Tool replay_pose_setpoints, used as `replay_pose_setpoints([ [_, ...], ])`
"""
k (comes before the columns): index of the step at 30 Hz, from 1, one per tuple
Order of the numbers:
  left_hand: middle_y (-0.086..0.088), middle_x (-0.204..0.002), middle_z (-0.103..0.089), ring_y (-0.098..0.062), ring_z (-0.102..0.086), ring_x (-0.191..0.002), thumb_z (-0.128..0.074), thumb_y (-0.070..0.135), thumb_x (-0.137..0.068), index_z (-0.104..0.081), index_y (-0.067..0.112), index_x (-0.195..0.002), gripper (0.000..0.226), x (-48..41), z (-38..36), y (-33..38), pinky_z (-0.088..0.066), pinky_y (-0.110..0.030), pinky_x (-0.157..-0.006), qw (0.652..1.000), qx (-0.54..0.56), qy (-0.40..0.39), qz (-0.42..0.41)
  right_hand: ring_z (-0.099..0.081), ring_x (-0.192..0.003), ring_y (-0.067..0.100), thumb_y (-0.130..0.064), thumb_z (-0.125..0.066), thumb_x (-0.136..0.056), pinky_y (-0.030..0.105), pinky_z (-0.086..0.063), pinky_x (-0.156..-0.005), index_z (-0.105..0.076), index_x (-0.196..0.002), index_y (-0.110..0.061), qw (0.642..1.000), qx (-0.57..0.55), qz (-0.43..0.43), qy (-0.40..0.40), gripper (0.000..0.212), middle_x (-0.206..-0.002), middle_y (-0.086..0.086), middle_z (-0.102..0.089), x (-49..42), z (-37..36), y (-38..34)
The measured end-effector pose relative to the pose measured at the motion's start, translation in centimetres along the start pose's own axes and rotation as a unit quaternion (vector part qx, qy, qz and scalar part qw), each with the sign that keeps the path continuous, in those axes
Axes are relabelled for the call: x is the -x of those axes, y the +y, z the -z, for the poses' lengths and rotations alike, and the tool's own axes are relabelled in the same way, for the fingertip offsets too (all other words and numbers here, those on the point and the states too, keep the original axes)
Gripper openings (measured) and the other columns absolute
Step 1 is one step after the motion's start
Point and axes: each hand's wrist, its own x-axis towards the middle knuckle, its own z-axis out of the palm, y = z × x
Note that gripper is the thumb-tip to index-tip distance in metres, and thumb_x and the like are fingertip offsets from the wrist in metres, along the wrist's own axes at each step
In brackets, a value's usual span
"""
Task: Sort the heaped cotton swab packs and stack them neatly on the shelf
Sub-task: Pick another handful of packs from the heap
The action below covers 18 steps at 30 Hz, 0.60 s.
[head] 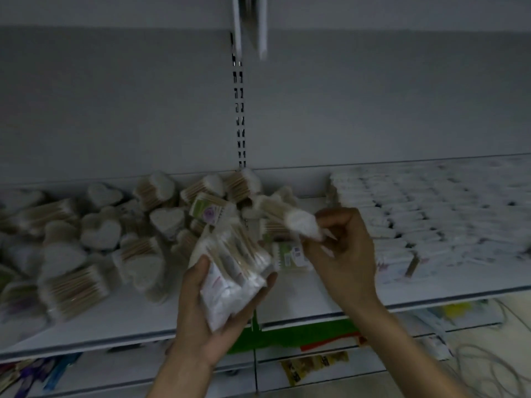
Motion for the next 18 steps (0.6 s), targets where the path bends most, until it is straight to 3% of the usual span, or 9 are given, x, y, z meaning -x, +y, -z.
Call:
replay_pose_setpoints([
  [2,-0.020,-0.137,-0.053,-0.043,-0.054,-0.121,-0.097,0.035,-0.036,-0.043,0.015,-0.143,0.122,0.2,0.9,-0.2,-0.039,-0.065,-0.096,1.000,0.004,-0.031,-0.006,-0.062,-0.083,0.011,0.005,-0.069,-0.076,0.018,-0.051,-0.073,-0.051,-0.086,-0.017,0.994,-0.068,-0.060,0.057,0.030,-0.090,-0.003,-0.062,1.5,-0.5,0.0],
  [4,-0.019,-0.139,-0.051,-0.038,-0.053,-0.125,-0.095,0.037,-0.046,-0.051,0.012,-0.138,0.104,-0.1,1.6,-0.2,-0.036,-0.063,-0.102,0.998,-0.013,-0.057,-0.006,-0.066,-0.087,0.020,0.006,-0.061,-0.083,0.027,-0.055,-0.079,-0.056,-0.093,-0.008,0.918,-0.292,-0.250,0.093,0.017,-0.093,0.005,-0.069,2.9,-2.0,0.0],
  [5,-0.018,-0.143,-0.047,-0.035,-0.047,-0.130,-0.085,0.035,-0.068,-0.051,0.009,-0.138,0.082,0.0,1.2,-0.2,-0.029,-0.060,-0.110,0.996,-0.017,-0.089,-0.004,-0.067,-0.090,0.023,0.004,-0.058,-0.086,0.032,-0.056,-0.082,-0.058,-0.099,-0.003,0.877,-0.345,-0.325,0.080,0.015,-0.096,0.010,-0.070,3.8,-3.0,0.2],
  [7,-0.023,-0.152,-0.032,-0.034,-0.027,-0.142,-0.036,0.024,-0.104,-0.031,-0.001,-0.146,0.049,0.7,1.4,0.9,-0.011,-0.051,-0.118,0.988,-0.111,-0.054,-0.092,-0.066,-0.081,0.023,0.005,-0.058,-0.086,0.032,-0.054,-0.076,-0.060,-0.098,0.001,0.875,-0.286,-0.387,0.046,0.014,-0.091,0.017,-0.068,5.9,-4.7,0.9],
  [10,-0.030,-0.153,-0.020,-0.039,-0.016,-0.144,-0.013,0.013,-0.106,-0.015,-0.009,-0.148,0.047,0.0,3.5,1.5,-0.003,-0.048,-0.117,0.977,-0.060,-0.181,-0.095,-0.063,-0.073,0.021,0.012,-0.064,-0.078,0.037,-0.051,-0.072,-0.059,-0.088,-0.004,0.919,-0.152,-0.363,0.007,0.020,-0.079,0.012,-0.066,6.9,-5.4,1.0],
  [13,-0.016,-0.156,-0.025,-0.027,-0.017,-0.146,-0.020,0.029,-0.106,-0.024,0.004,-0.150,0.051,0.5,4.8,2.6,0.016,-0.044,-0.116,0.984,-0.094,-0.130,-0.078,-0.064,-0.084,0.009,-0.022,-0.073,-0.076,0.020,-0.051,-0.076,-0.062,-0.088,-0.019,0.959,-0.054,-0.264,-0.088,0.016,-0.086,-0.008,-0.068,6.4,-4.2,0.7],
  [14,-0.008,-0.154,-0.033,-0.020,-0.025,-0.144,-0.036,0.037,-0.102,-0.035,0.013,-0.148,0.052,0.9,4.1,2.6,0.011,-0.041,-0.117,0.985,-0.128,-0.066,-0.099,-0.061,-0.087,0.003,-0.039,-0.067,-0.077,0.015,-0.048,-0.077,-0.062,-0.090,-0.025,0.978,0.002,-0.193,-0.079,0.020,-0.090,-0.012,-0.066,5.7,-3.6,1.0],
  [16,0.001,-0.134,-0.059,-0.016,-0.057,-0.122,-0.086,0.048,-0.061,-0.068,0.028,-0.120,0.065,0.2,5.1,3.4,-0.042,-0.035,-0.101,0.981,-0.151,-0.028,-0.116,-0.056,-0.099,0.002,-0.048,-0.053,-0.084,0.012,-0.042,-0.085,-0.058,-0.102,-0.031,0.995,0.078,-0.060,-0.006,0.026,-0.102,-0.013,-0.061,3.9,-2.5,3.2],
  [18,-0.001,-0.137,-0.057,-0.022,-0.056,-0.122,-0.087,0.049,-0.059,-0.069,0.025,-0.120,0.068,0.2,5.3,4.2,-0.048,-0.032,-0.094,0.984,-0.052,-0.165,-0.052,-0.048,-0.119,0.011,-0.048,-0.046,-0.093,0.022,-0.037,-0.101,-0.053,-0.122,-0.024,0.991,0.113,-0.054,0.040,0.038,-0.125,-0.001,-0.053,1.4,-2.1,6.5],
])
